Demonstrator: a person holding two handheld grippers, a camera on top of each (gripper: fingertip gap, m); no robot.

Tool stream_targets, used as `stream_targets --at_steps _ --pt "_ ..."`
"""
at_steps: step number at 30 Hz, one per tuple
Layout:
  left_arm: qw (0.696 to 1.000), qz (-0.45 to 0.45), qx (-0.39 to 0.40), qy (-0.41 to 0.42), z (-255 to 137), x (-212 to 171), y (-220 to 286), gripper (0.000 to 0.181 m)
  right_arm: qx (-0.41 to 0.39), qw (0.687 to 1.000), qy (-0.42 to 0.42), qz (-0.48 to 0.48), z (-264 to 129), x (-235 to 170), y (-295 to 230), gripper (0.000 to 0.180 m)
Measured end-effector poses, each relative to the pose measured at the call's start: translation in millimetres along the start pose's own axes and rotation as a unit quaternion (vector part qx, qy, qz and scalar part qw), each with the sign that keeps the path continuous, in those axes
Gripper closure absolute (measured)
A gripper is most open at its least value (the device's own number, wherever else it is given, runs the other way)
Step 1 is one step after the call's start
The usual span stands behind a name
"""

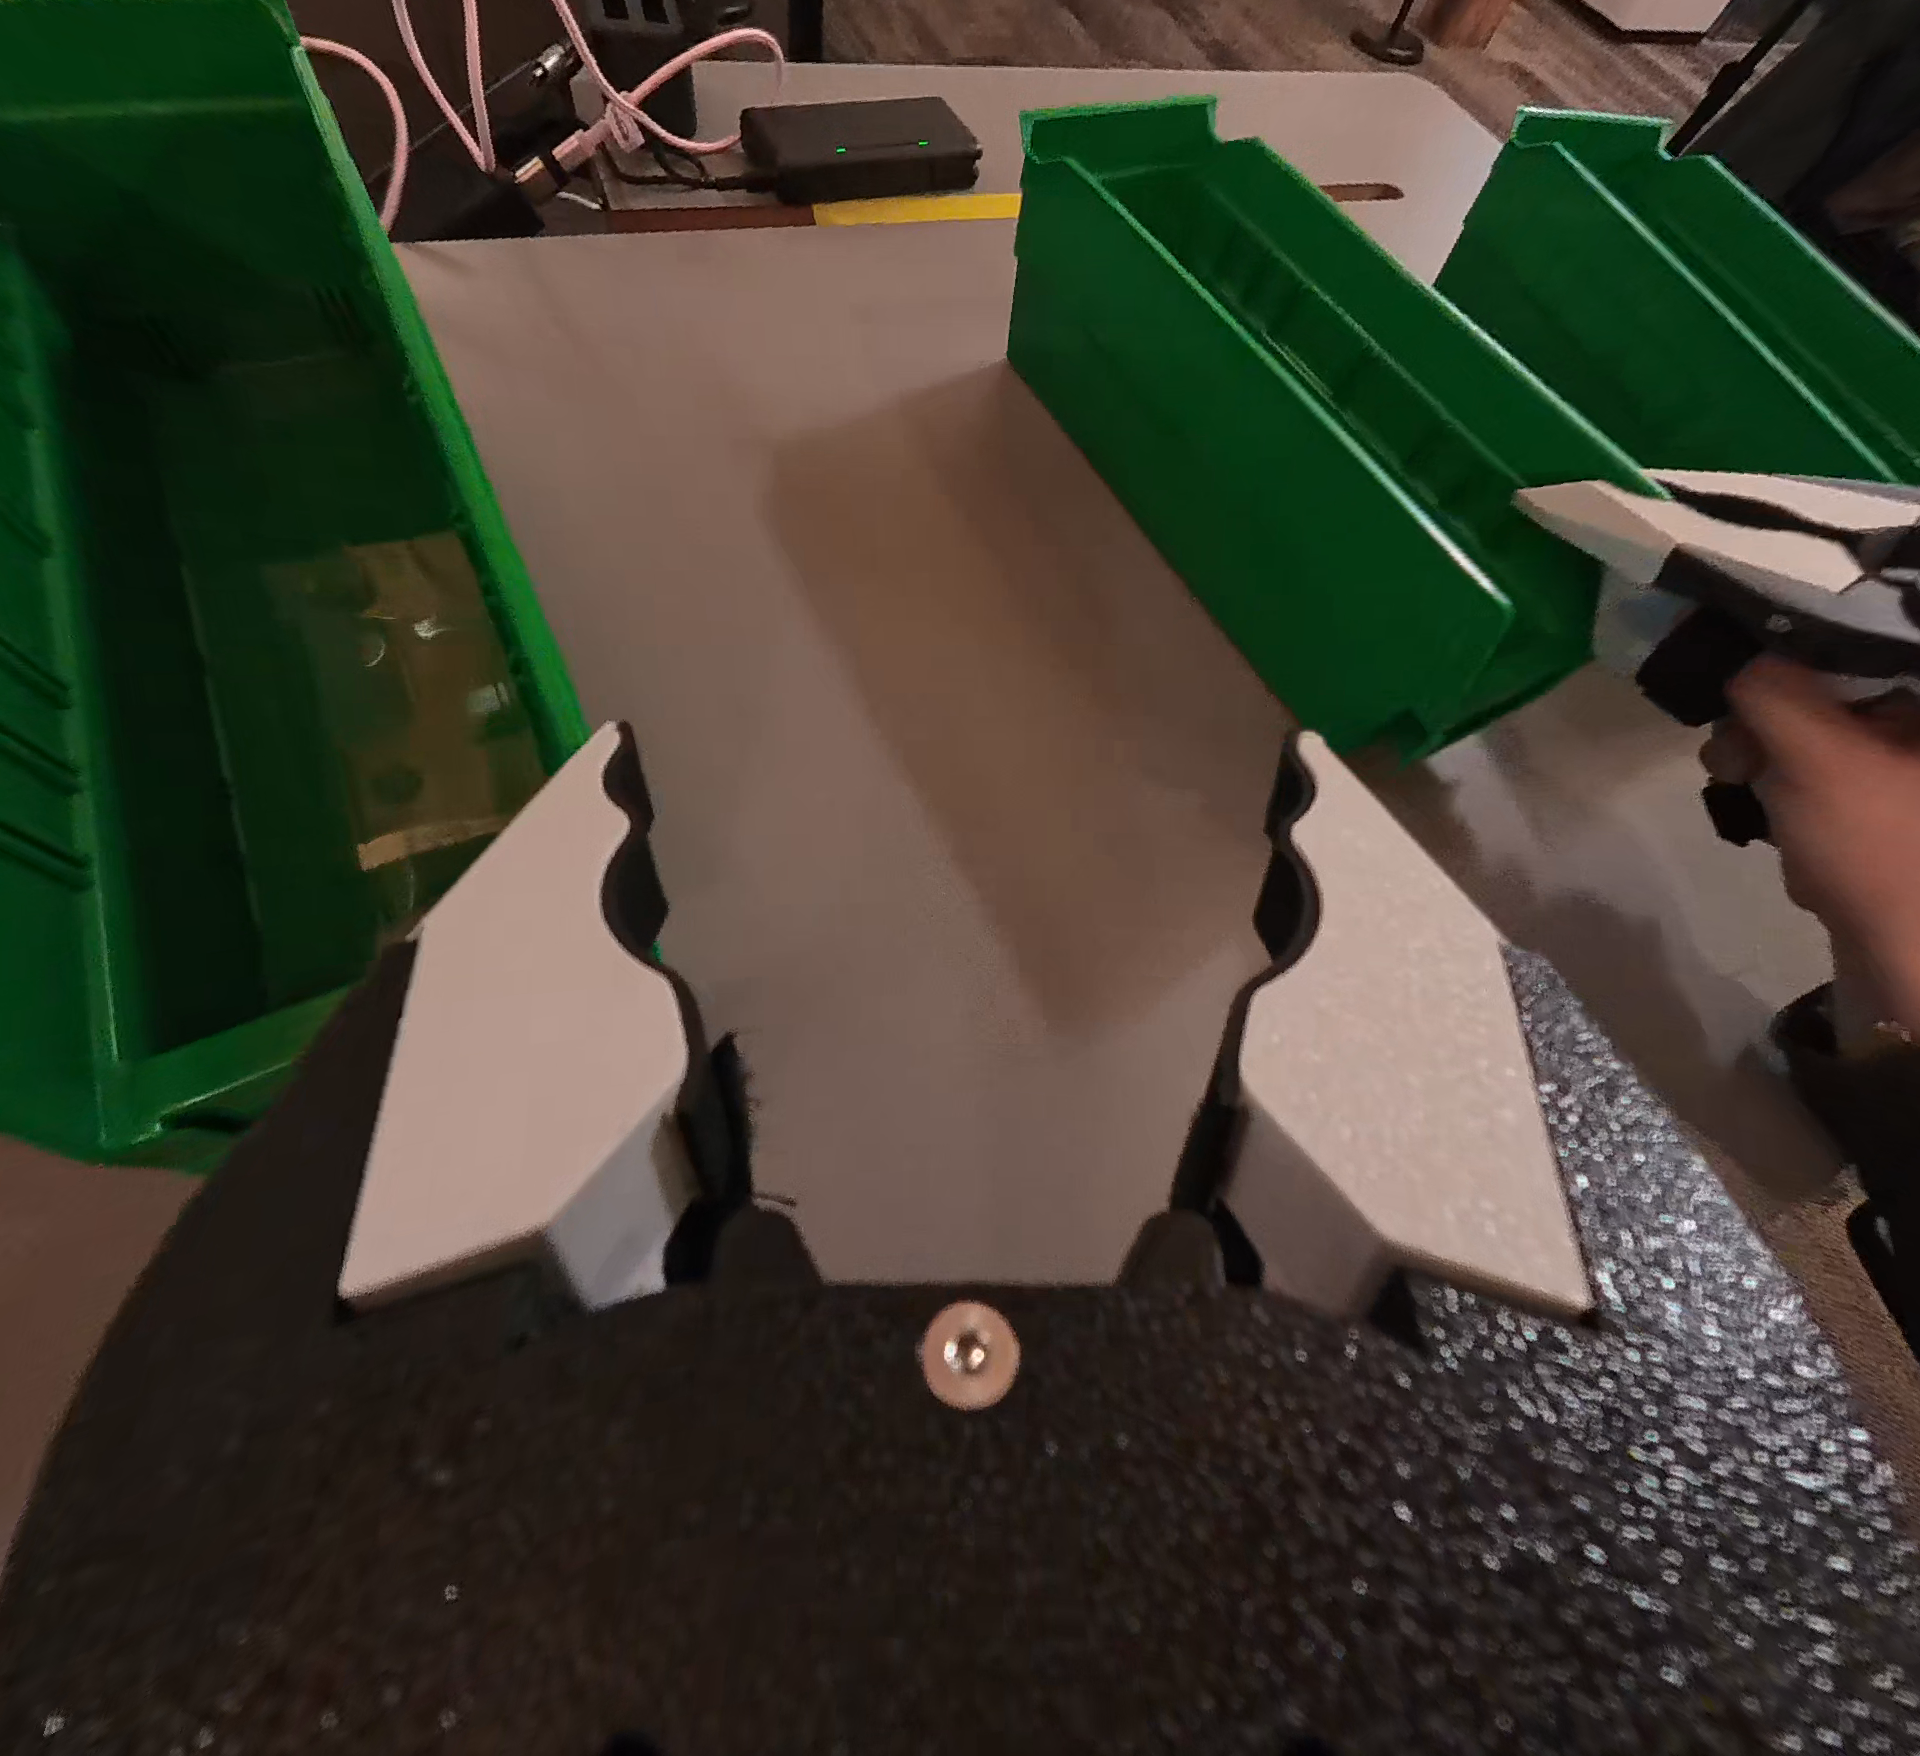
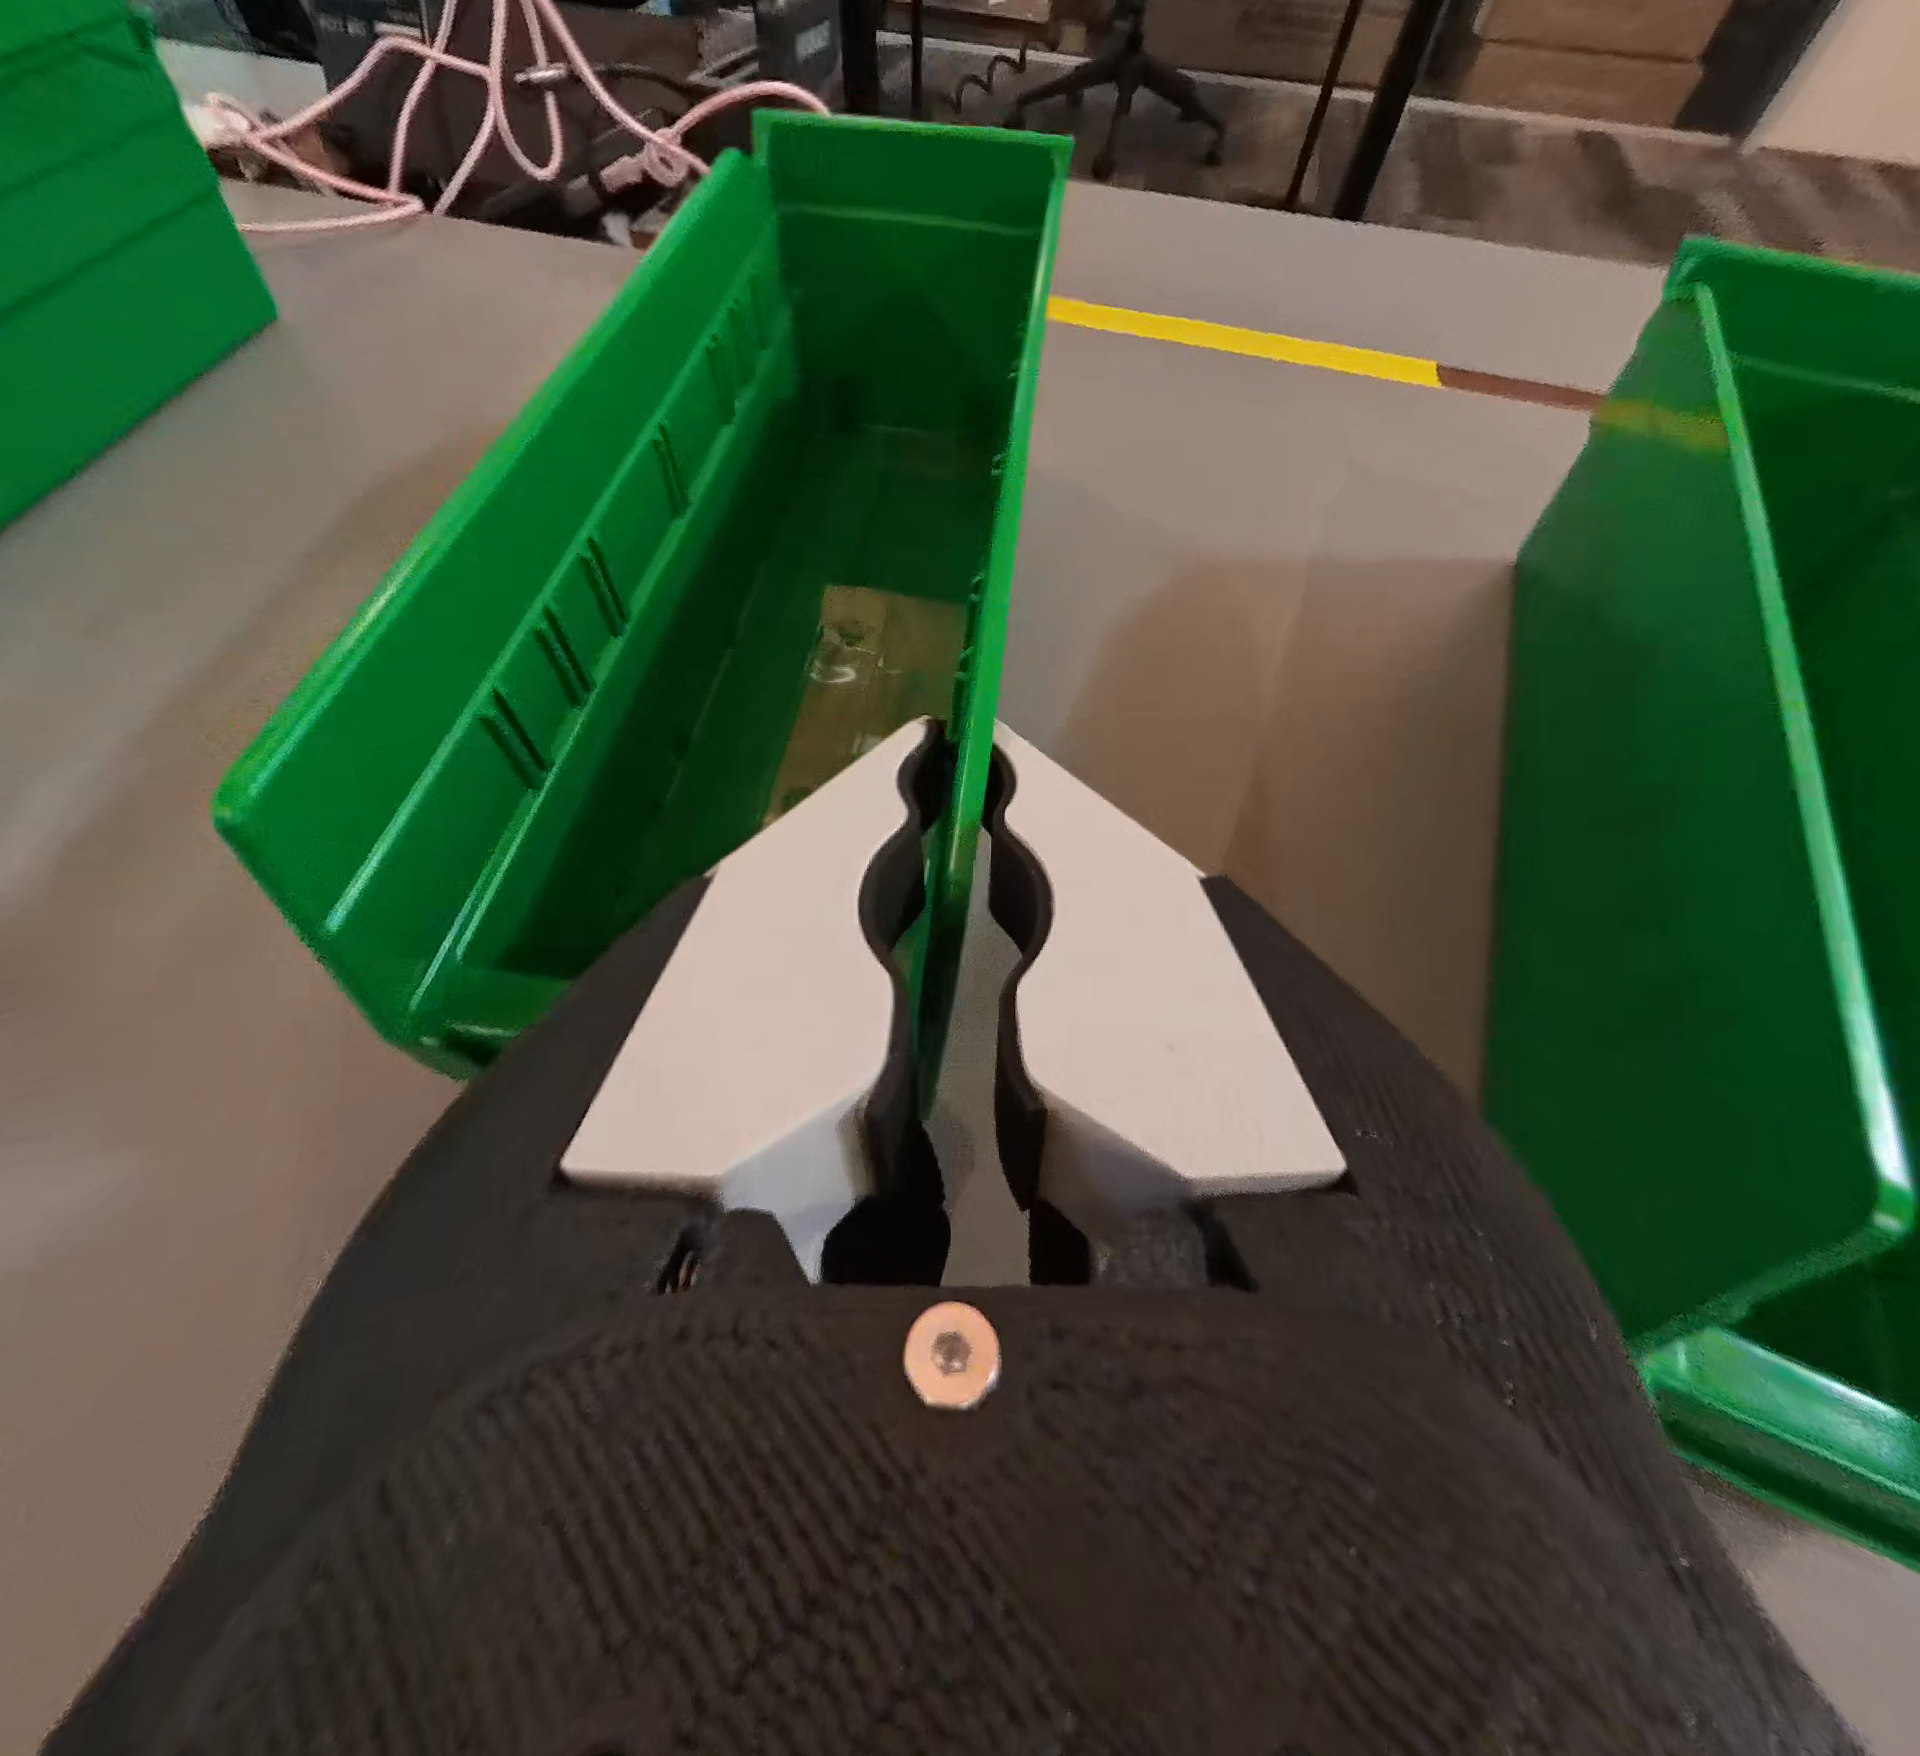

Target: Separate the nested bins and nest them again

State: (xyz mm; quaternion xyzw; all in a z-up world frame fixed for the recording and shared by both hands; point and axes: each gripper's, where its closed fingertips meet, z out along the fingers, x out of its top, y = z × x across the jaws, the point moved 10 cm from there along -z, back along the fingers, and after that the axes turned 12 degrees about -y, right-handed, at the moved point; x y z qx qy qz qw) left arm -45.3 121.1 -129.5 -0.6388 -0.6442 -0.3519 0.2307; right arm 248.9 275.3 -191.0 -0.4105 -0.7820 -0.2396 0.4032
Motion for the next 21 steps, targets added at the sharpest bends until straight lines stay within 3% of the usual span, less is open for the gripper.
stream_targets --at_steps 12,16,21 --pt "1.0 0.015 -0.011 -0.02 12.6 1.6 14.6 0.063 -0.061 0.993 0.017 0.1 -14.6 -7.8 48.9 0.177" --pt "0.999 0.024 -0.011 -0.028 17.6 2.2 20.0 0.063 -0.062 0.99 -0.009 0.124 -15.1 -11.9 57.2 0.176" --pt "0.999 0.028 -0.009 -0.029 18.6 3.9 23.0 0.064 -0.037 0.988 -0.074 0.131 -22.1 -9.5 53.0 0.162"
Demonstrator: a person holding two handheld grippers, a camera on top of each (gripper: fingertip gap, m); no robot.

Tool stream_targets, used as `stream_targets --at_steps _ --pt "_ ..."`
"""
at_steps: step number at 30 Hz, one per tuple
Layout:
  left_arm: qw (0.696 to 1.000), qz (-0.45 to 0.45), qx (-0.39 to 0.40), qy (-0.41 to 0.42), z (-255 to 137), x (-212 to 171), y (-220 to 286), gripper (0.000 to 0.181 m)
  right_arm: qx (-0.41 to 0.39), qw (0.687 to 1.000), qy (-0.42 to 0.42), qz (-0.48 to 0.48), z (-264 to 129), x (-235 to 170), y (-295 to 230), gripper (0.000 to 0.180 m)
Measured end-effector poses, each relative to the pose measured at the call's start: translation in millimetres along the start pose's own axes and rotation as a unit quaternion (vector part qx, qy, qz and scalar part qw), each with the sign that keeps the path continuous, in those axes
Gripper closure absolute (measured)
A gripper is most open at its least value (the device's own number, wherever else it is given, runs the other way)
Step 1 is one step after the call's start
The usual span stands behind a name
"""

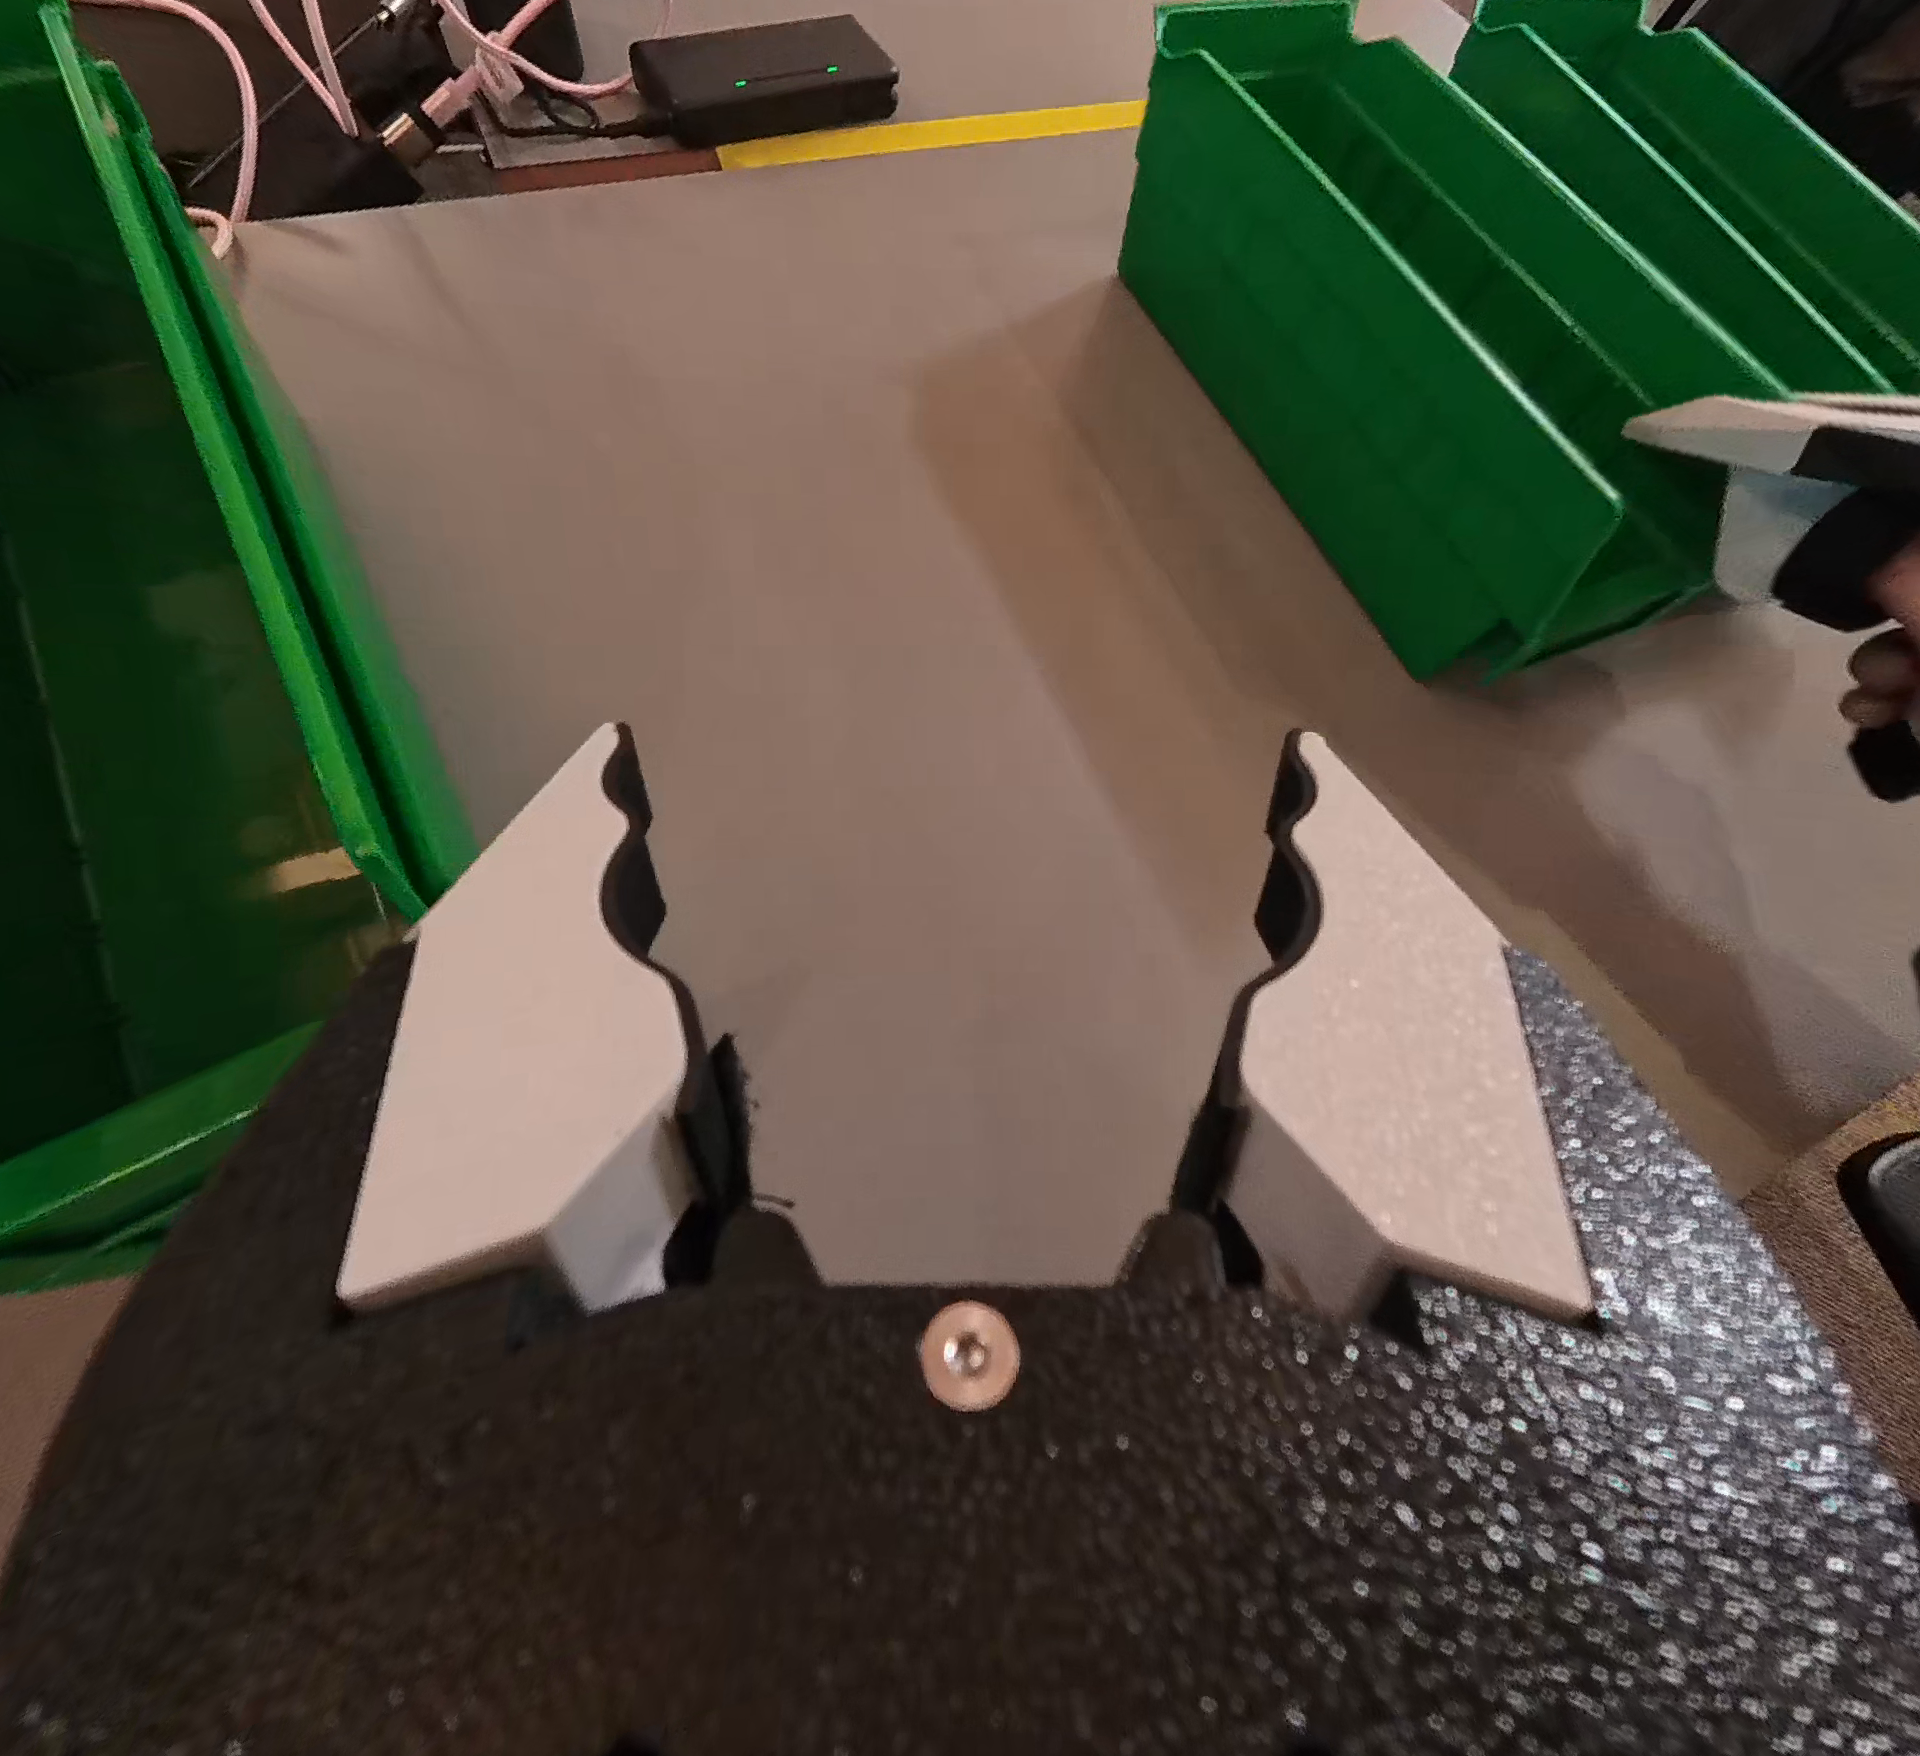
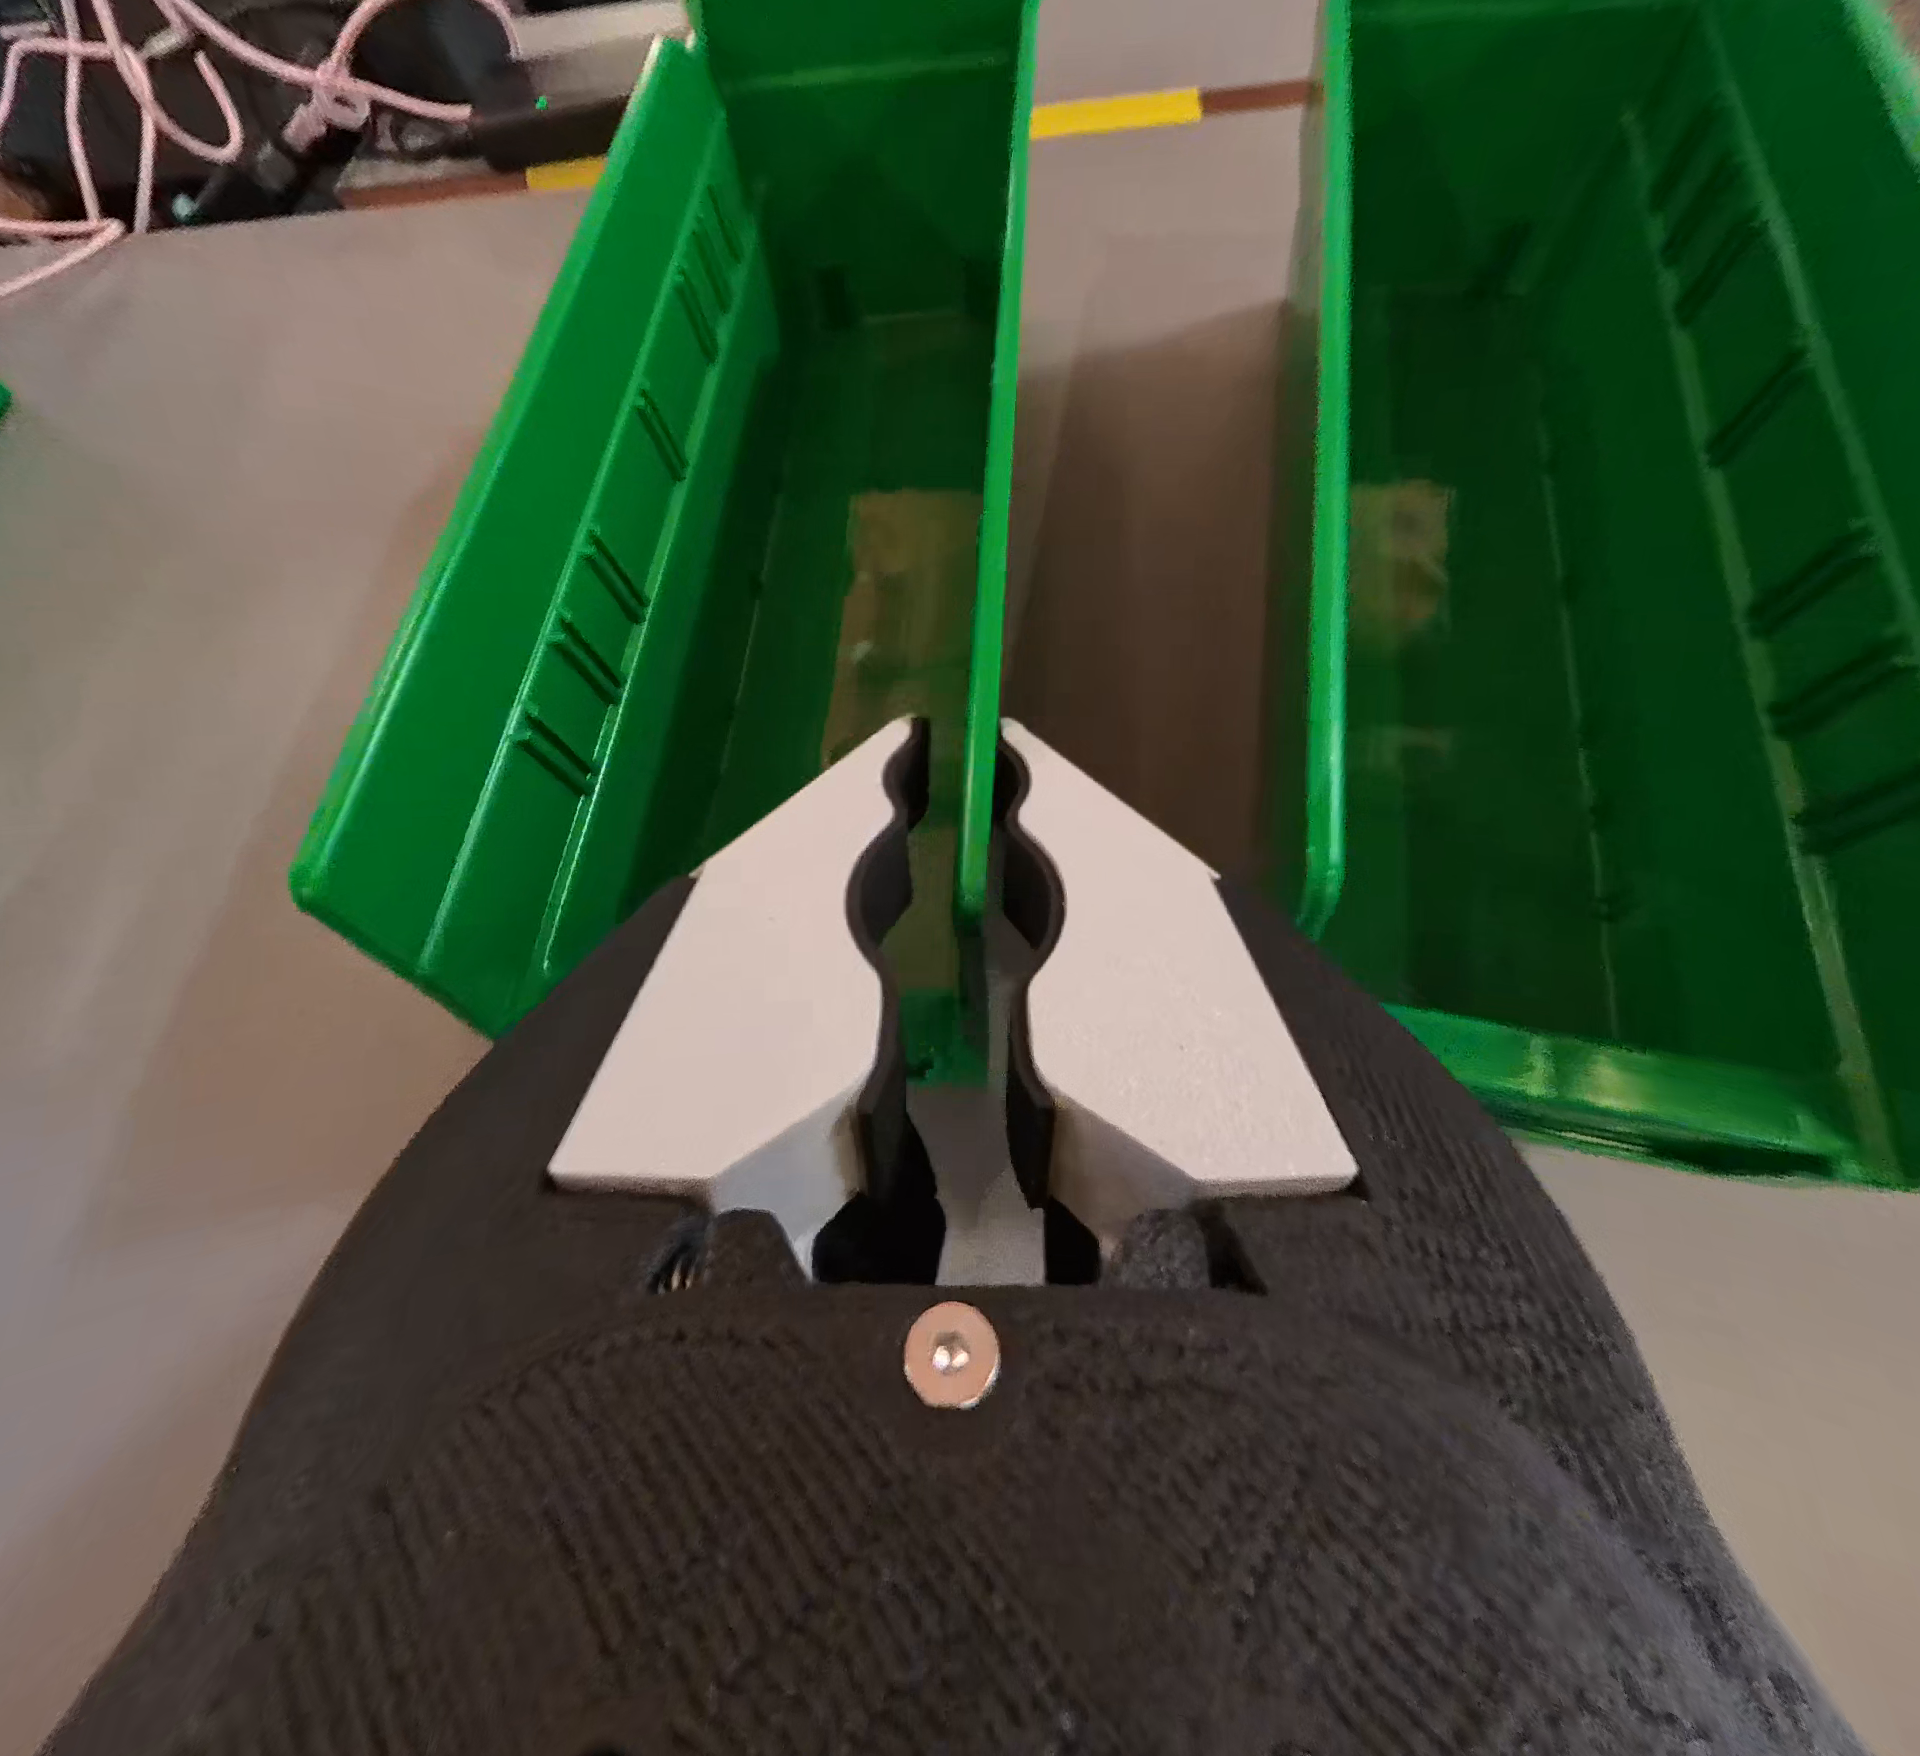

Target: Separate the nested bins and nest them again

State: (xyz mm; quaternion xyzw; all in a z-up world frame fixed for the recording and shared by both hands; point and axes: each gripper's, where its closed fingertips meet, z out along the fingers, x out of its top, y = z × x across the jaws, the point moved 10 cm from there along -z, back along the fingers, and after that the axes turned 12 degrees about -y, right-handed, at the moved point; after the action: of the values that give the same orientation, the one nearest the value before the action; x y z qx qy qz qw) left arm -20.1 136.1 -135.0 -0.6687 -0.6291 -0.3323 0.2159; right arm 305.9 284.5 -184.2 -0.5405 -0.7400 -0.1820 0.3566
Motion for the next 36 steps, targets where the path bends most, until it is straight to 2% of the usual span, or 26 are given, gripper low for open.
stream_targets --at_steps 2,4,7,8,10,12,17,22,24,28,30,32,36 --pt "1.0 0.001 0.0 0.001 -0.1 1.1 0.8 0.064 0.023 0.999 -0.026 0.006 2.6 -1.9 -2.1 0.156" --pt "1.0 0.003 0.001 0.003 -0.9 2.0 2.0 0.062 0.03 0.999 -0.045 0.006 4.8 -3.4 -1.7 0.124" --pt "1.0 0.01 0.017 0.018 -9.2 6.3 -1.5 0.051 0.06 0.997 -0.053 -0.005 -8.5 -0.5 -2.9 0.09" --pt "0.999 0.005 0.026 0.031 -15.6 10.5 -6.1 0.047 0.067 0.997 -0.041 -0.01 -18.9 2.8 -3.7 0.086" --pt "0.996 -0.014 0.046 0.069 -32.6 26.7 -20.0 0.034 0.072 0.997 0.009 -0.027 -43.9 10.8 -5.0 0.085" --pt "0.995 -0.016 0.078 0.063 -44.9 48.7 -37.6 0.033 0.076 0.994 0.066 -0.045 -67.7 17.2 -7.2 0.084" --pt "0.987 -0.054 0.14 -0.062 -29.4 100.3 -99.1 0.025 0.086 0.984 0.142 -0.064 -97.5 23.1 -11.9 0.085" --pt "0.952 -0.104 0.185 -0.22 11.9 103.5 -147.8 0.022 0.095 0.986 0.123 -0.067 -91.0 22.8 -12.2 0.085" --pt "0.944 -0.119 0.188 -0.243 21.9 101.0 -158.2 0.021 0.098 0.986 0.114 -0.068 -87.0 22.4 -12.7 0.085" --pt "0.94 -0.177 0.136 -0.258 36.2 95.7 -172.7 0.023 0.089 0.99 0.086 -0.073 -81.4 20.2 -13.9 0.086" --pt "0.937 -0.186 0.105 -0.275 41.8 91.4 -173.8 0.041 0.092 0.99 0.08 -0.076 -79.9 19.9 -15.8 0.086" --pt "0.934 -0.172 0.12 -0.288 41.4 89.6 -175.5 0.06 0.096 0.989 0.08 -0.077 -79.2 20.0 -17.7 0.086" --pt "0.934 -0.172 0.109 -0.295 36.3 91.5 -178.9 0.076 0.097 0.989 0.075 -0.081 -77.4 19.6 -19.4 0.087"
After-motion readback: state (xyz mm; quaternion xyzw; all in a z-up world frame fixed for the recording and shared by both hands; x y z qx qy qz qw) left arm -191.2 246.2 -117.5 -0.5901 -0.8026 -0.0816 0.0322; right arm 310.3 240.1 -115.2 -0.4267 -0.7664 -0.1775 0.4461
